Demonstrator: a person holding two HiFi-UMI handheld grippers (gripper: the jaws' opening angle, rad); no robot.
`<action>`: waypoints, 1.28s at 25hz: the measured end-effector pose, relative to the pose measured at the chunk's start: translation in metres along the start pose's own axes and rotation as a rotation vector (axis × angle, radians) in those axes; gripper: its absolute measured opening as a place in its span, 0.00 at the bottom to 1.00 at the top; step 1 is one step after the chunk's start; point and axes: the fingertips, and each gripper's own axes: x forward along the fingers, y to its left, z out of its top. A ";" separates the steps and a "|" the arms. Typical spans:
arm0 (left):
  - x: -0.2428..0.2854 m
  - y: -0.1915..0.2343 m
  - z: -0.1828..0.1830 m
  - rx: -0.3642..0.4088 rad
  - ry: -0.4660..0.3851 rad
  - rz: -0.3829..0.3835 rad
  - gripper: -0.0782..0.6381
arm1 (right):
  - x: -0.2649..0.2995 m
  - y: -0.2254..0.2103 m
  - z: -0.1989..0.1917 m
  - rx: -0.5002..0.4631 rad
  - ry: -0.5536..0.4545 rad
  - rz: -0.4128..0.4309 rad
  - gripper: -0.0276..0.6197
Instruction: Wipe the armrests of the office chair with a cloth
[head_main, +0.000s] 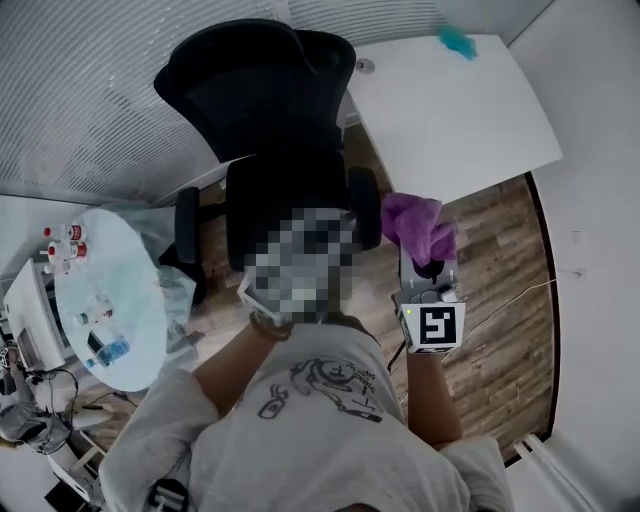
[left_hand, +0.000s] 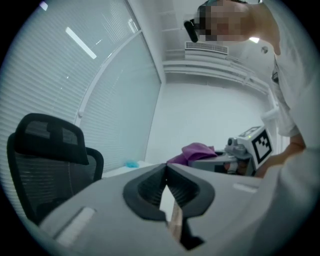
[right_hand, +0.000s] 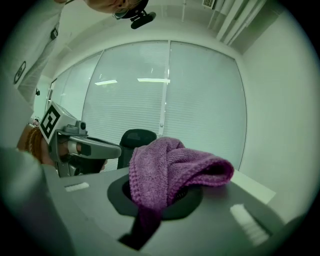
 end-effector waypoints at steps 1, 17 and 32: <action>-0.001 -0.007 0.004 0.004 0.001 -0.005 0.11 | -0.006 0.001 0.003 0.004 0.001 0.000 0.09; -0.047 -0.014 0.015 -0.005 -0.016 0.176 0.11 | -0.007 0.042 0.018 -0.006 -0.036 0.185 0.09; -0.212 0.026 0.003 -0.016 -0.068 0.607 0.11 | 0.028 0.217 0.035 -0.092 -0.081 0.647 0.09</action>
